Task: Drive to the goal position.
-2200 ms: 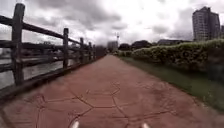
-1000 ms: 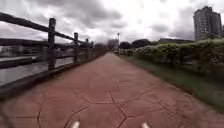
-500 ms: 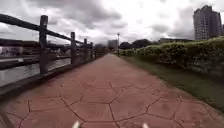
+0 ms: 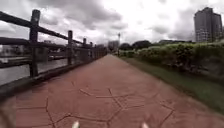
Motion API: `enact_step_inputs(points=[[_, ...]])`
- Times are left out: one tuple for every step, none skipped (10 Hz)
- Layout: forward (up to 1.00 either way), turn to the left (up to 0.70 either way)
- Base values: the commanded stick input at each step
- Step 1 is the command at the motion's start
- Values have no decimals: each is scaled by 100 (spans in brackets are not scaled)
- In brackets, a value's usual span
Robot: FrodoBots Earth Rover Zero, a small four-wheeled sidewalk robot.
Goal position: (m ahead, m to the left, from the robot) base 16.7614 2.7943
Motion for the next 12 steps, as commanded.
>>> enact_step_inputs(points=[[70, 0], [70, 0], [70, 0], [70, 0], [70, 0], [70, 0], [70, 0], [70, 0], [70, 0], [70, 0], [70, 0], [70, 0]])
